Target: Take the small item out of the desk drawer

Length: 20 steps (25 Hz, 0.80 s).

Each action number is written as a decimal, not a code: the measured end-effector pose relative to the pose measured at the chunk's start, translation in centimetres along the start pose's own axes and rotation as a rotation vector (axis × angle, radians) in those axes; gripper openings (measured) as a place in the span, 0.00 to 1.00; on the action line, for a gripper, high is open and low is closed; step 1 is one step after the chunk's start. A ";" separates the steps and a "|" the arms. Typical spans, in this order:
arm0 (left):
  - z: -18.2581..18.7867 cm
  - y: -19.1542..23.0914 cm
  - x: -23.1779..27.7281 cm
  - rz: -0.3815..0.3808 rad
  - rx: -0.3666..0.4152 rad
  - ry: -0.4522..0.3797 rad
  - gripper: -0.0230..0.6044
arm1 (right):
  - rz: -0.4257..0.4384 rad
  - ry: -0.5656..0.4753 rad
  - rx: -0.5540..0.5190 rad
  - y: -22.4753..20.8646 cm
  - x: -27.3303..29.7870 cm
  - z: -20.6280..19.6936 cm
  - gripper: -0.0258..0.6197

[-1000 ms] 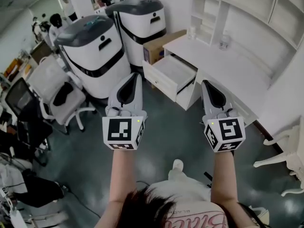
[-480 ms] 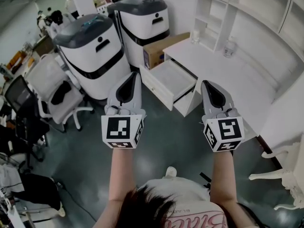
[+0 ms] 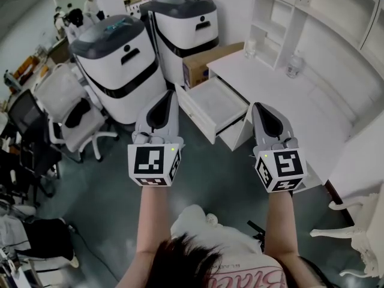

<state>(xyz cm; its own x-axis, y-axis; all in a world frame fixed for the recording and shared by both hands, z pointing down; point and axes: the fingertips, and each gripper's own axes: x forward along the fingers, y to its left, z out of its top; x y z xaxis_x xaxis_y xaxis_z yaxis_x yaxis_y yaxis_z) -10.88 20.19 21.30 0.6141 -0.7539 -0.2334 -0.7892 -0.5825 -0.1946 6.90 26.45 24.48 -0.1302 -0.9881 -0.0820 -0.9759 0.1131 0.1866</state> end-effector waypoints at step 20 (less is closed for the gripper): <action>-4.0 2.7 6.8 0.014 -0.027 0.038 0.05 | -0.013 0.027 0.027 -4.1 6.0 -3.2 0.04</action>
<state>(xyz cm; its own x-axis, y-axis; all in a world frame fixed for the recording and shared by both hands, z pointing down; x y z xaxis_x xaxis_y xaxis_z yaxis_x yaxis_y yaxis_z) -8.85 12.23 23.00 0.6027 -0.7727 -0.1991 -0.7979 -0.5797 -0.1654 10.66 19.76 26.38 -0.1126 -0.9920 -0.0578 -0.9819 0.1022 0.1593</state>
